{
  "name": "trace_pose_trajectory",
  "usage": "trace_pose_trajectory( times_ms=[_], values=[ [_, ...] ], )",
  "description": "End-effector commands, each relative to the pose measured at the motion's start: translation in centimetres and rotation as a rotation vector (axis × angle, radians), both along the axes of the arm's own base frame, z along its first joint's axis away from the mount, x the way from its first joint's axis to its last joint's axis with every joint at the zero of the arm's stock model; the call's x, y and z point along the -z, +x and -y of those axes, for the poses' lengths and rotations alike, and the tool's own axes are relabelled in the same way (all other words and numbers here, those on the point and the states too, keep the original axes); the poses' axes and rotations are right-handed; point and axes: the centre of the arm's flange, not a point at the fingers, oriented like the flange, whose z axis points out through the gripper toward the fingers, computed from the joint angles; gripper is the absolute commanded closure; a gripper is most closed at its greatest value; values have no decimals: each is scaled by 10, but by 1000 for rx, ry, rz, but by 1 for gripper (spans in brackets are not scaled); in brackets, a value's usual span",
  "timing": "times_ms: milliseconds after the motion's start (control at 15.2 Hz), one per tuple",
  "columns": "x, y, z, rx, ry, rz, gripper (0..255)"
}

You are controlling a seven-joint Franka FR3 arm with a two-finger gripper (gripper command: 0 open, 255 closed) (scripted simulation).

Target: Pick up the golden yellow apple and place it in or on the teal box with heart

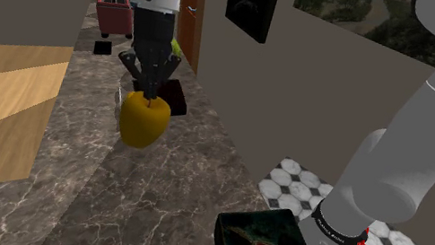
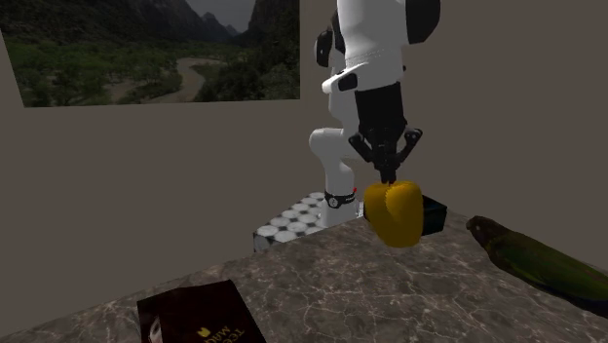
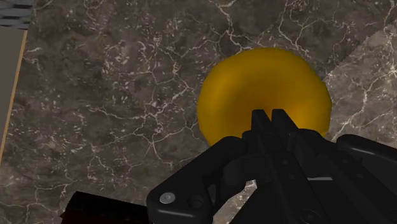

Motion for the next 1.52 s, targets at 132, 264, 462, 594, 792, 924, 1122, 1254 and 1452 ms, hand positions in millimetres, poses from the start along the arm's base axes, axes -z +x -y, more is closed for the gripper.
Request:
trace_pose_trajectory(
  times_ms=[132, 264, 462, 594, 792, 924, 1122, 1254, 1452],
  values=[
    [-21, 0, 0, 0, 0, 0, 255],
    [-28, 0, 0, 0, 0, 0, 255],
    [-36, -39, 3, 0, 0, 0, 255],
    [-42, -65, 5, 0, 0, 0, 255],
    [-50, -103, 8, 0, 0, 0, 255],
    [-56, -129, 11, 0, 0, 0, 255],
    [-64, -168, 14, 0, 0, 0, 255],
    [-69, -193, 16, 0, 0, 0, 255],
    [-78, -232, 19, 0, 0, 0, 255]
  ],
)
